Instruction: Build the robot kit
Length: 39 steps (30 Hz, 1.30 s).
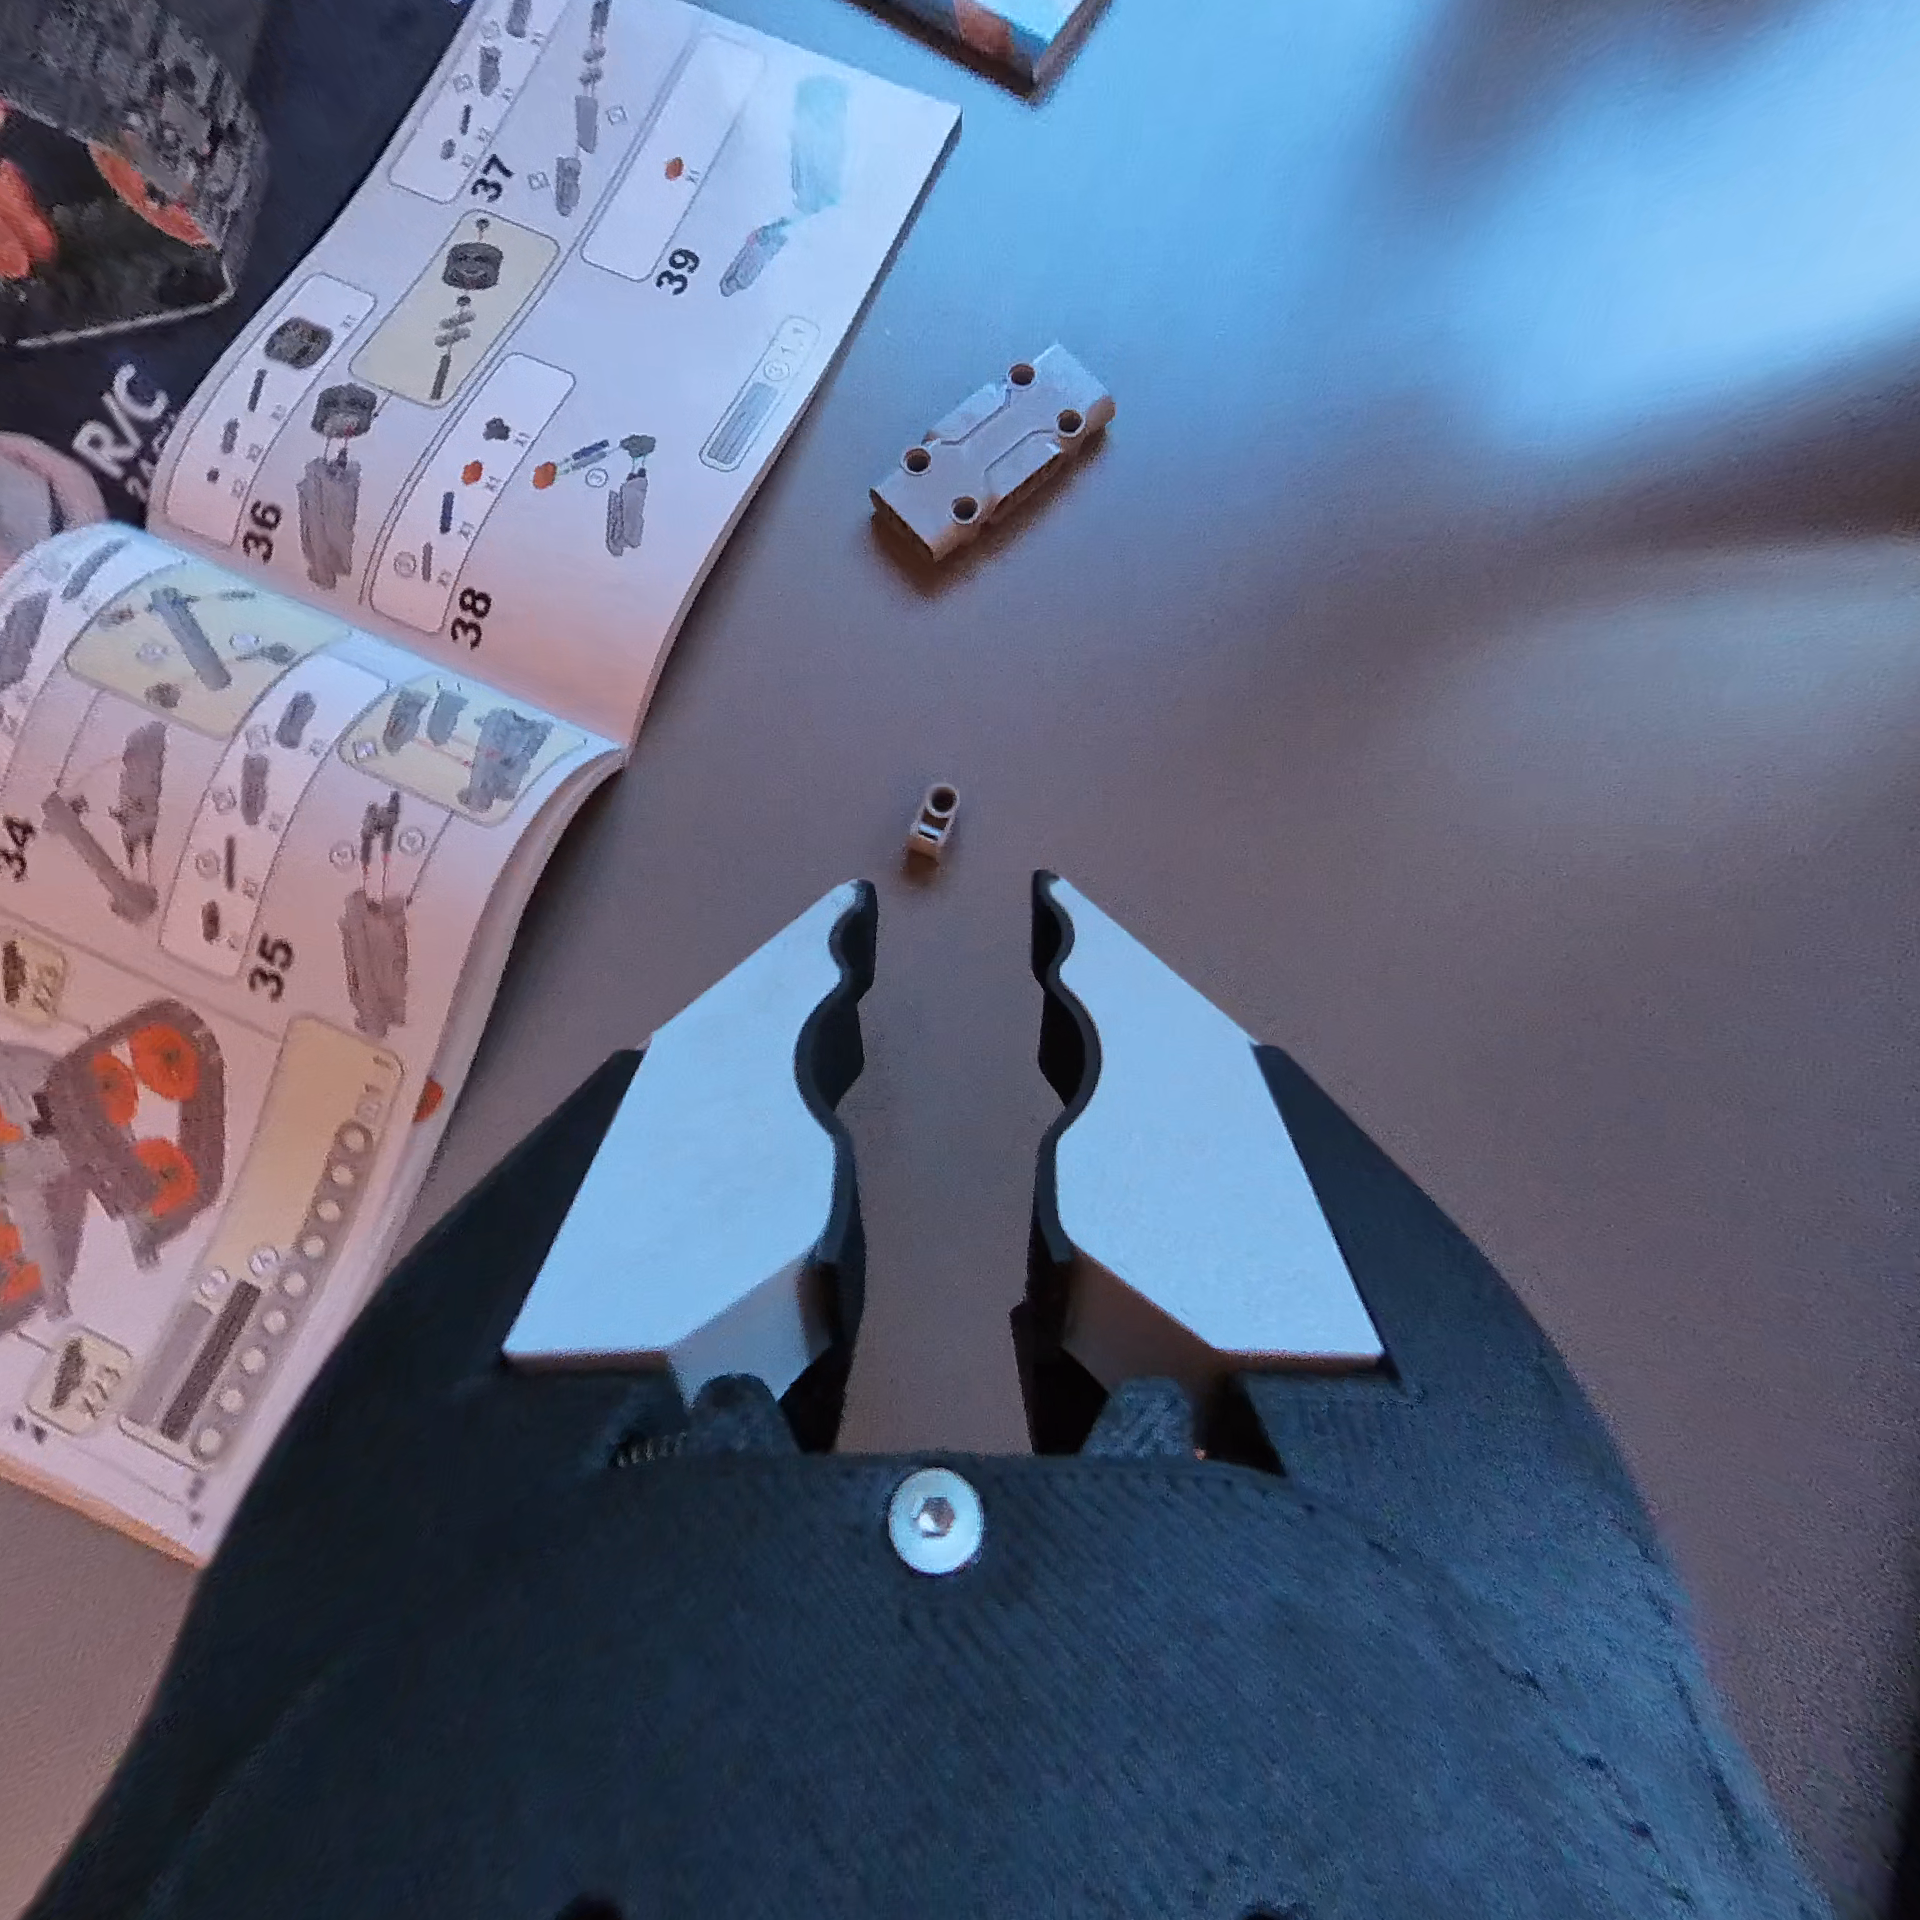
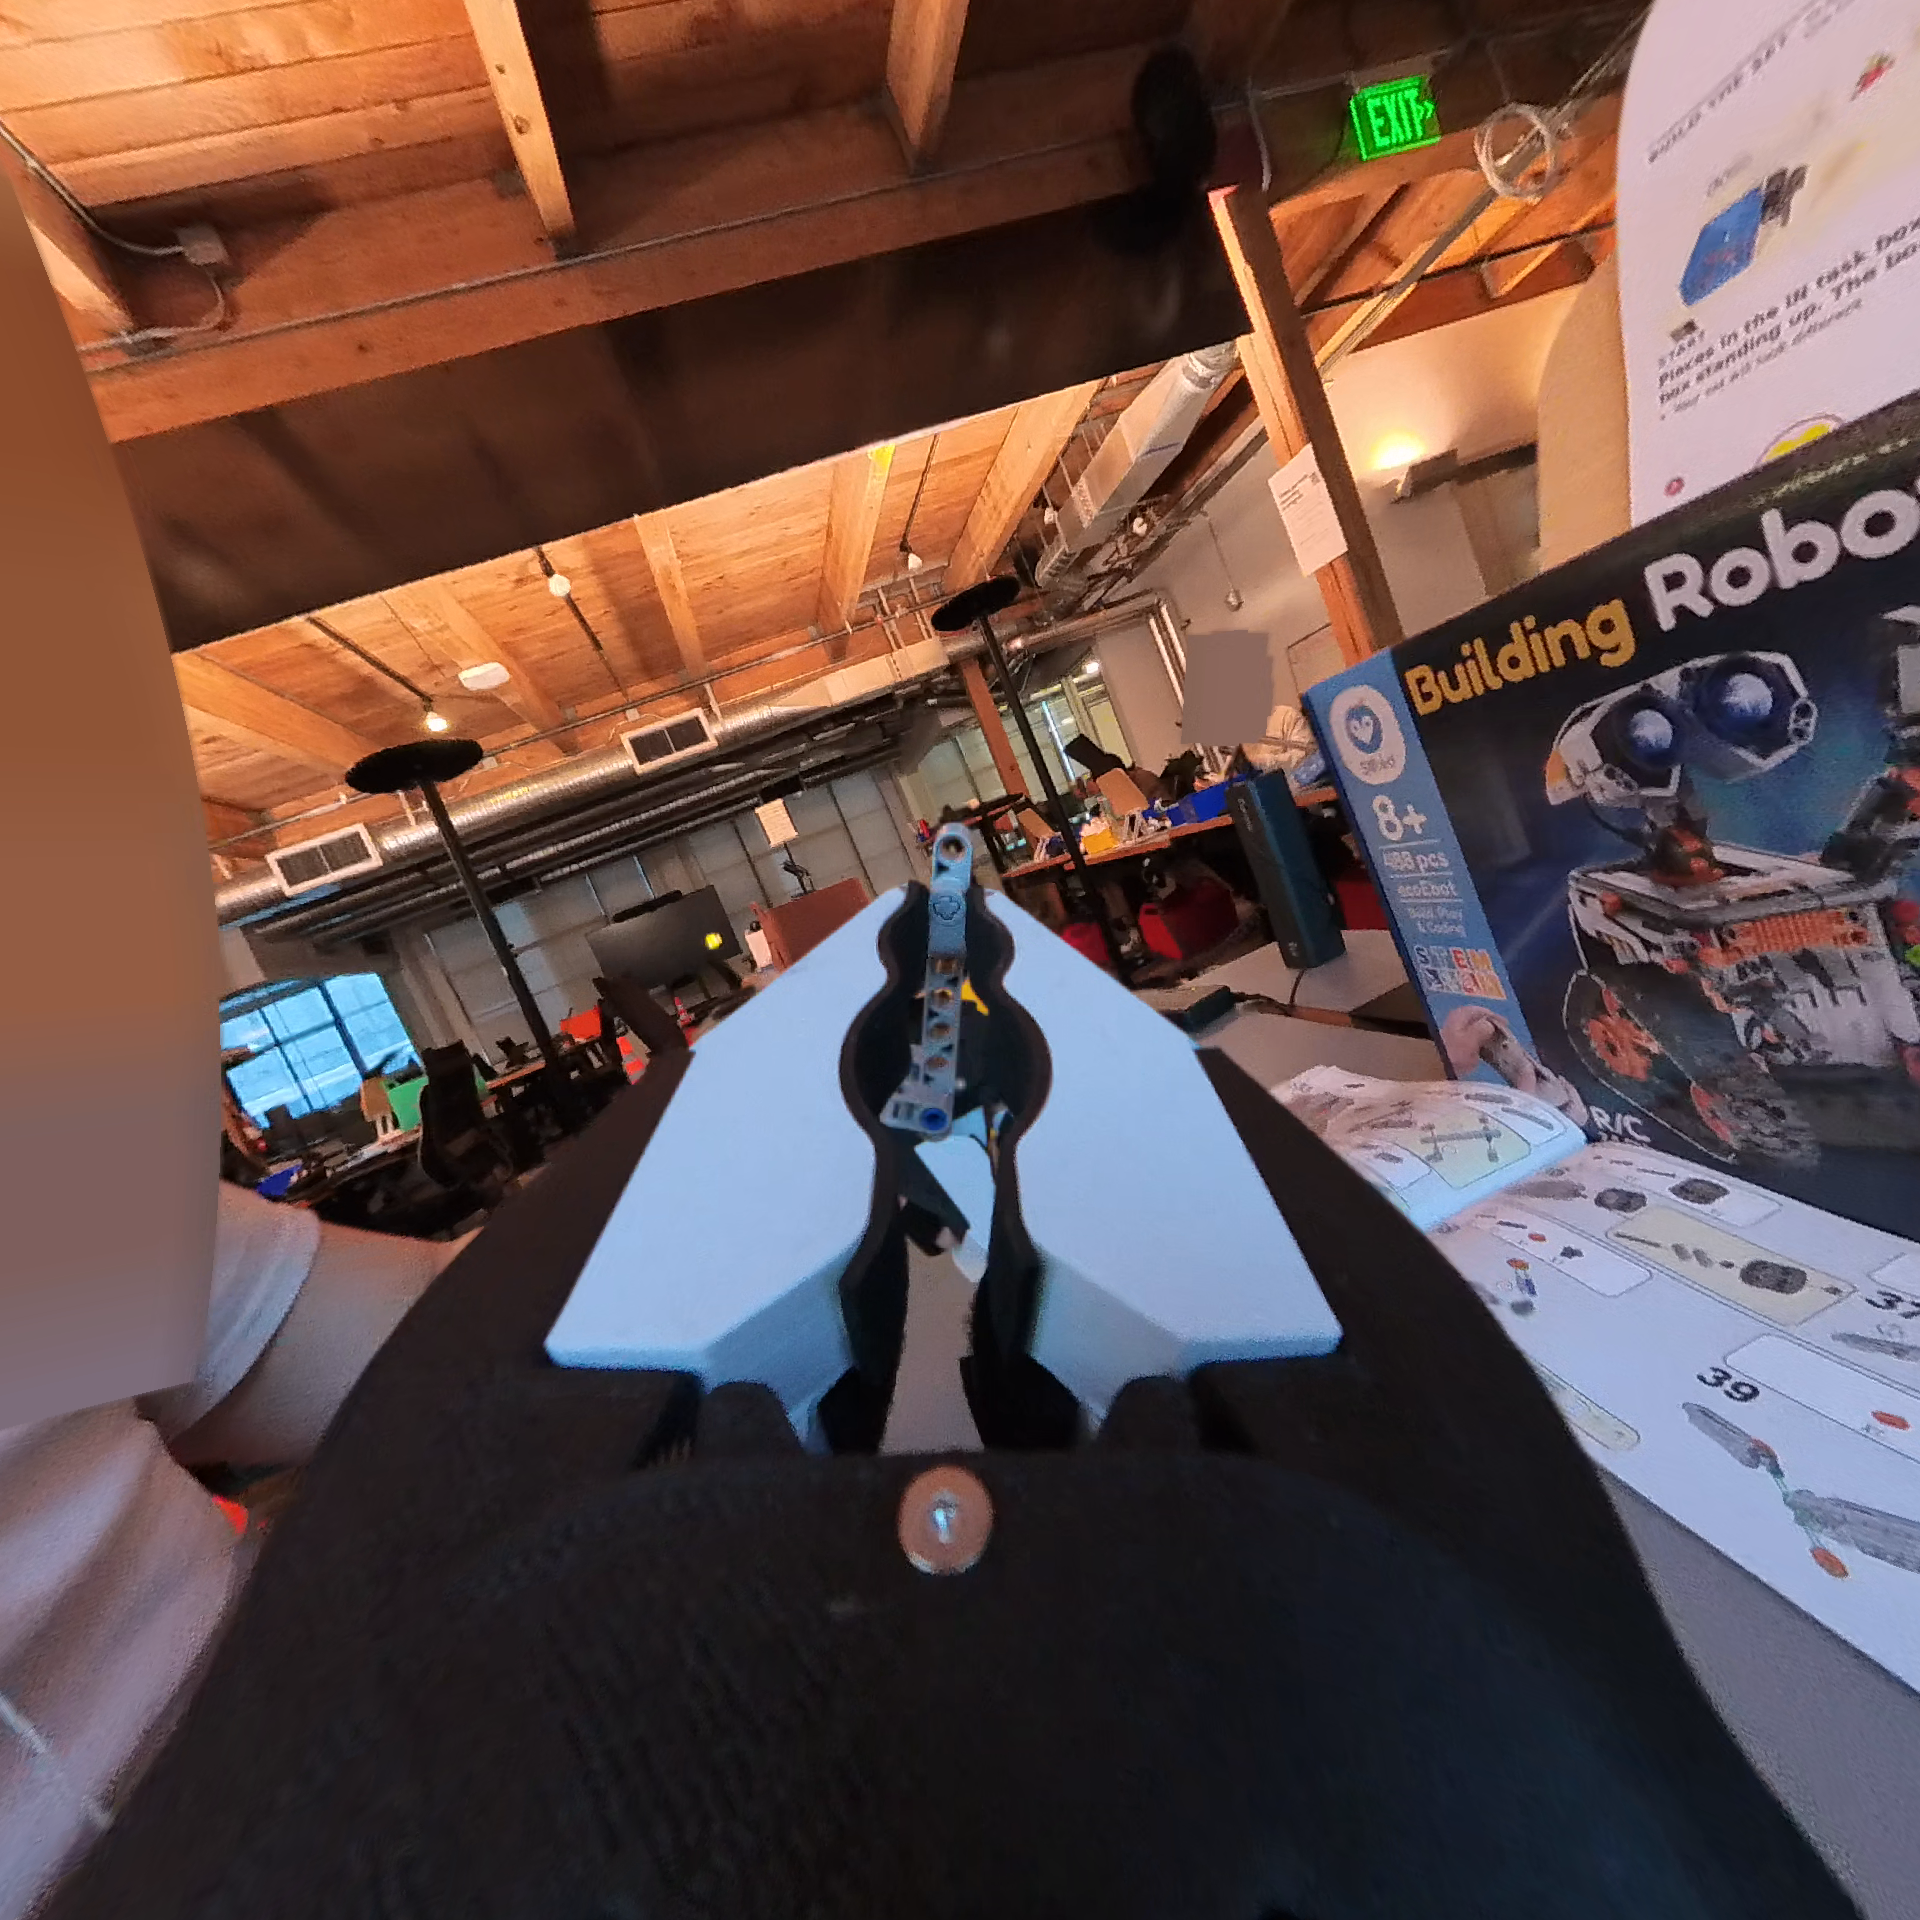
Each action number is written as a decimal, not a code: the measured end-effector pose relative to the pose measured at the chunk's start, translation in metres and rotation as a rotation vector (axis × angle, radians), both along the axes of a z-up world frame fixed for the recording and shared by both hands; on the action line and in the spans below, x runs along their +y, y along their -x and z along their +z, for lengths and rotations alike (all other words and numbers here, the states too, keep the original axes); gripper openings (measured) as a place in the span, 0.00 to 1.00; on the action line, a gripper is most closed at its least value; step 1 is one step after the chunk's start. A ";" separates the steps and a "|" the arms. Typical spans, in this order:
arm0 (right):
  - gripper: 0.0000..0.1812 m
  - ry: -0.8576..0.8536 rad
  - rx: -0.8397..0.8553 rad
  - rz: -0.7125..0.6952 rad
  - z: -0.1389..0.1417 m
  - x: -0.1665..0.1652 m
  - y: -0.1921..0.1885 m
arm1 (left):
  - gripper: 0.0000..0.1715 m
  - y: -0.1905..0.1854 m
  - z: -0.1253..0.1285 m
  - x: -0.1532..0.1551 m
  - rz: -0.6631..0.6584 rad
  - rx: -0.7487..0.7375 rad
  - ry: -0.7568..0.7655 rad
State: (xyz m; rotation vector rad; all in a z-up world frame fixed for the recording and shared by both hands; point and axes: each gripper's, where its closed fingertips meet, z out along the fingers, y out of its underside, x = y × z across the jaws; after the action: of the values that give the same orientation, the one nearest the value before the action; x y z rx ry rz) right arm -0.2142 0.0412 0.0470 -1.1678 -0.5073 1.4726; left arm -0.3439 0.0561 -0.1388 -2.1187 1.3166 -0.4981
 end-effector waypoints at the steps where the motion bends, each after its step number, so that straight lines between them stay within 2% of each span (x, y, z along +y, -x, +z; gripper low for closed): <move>1: 0.03 -0.005 -0.028 -0.002 -0.005 0.002 0.001 | 0.16 -0.003 -0.003 0.003 -0.013 0.013 -0.007; 6: 0.03 0.019 -0.119 0.025 -0.028 0.010 0.010 | 0.16 -0.016 -0.007 0.010 -0.033 -0.050 0.016; 11: 0.03 0.061 -0.136 0.042 -0.039 0.017 0.012 | 0.15 -0.013 -0.021 0.013 -0.060 0.035 -0.009; 19: 0.03 0.068 -0.160 0.050 -0.043 0.017 0.013 | 0.11 -0.017 -0.021 0.013 -0.065 -0.009 0.016; 29: 0.03 0.075 -0.163 0.065 -0.043 0.015 0.014 | 0.14 -0.013 -0.022 -0.006 -0.029 0.009 -0.002; 31: 0.03 0.074 -0.169 0.070 -0.043 0.013 0.016 | 0.11 -0.013 -0.021 -0.014 -0.060 -0.008 0.008; 33: 0.03 0.070 -0.179 0.069 -0.044 0.013 0.017 | 0.03 -0.012 -0.021 -0.025 -0.114 -0.026 0.034; 35: 0.03 0.069 -0.183 0.069 -0.045 0.012 0.017 | 0.05 -0.008 -0.021 -0.020 -0.108 -0.020 -0.013; 37: 0.03 0.069 -0.180 0.071 -0.044 0.012 0.017 | 0.13 -0.002 -0.021 -0.007 -0.085 0.009 -0.082; 39: 0.03 0.071 -0.184 0.080 -0.045 0.012 0.018 | 0.15 -0.006 -0.018 -0.002 -0.131 -0.001 -0.143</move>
State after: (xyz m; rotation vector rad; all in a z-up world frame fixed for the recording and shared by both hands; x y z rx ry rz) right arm -0.2317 0.0533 0.0024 -1.3609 -0.6384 1.4681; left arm -0.3377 0.0545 -0.1567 -1.9250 1.4532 -0.4449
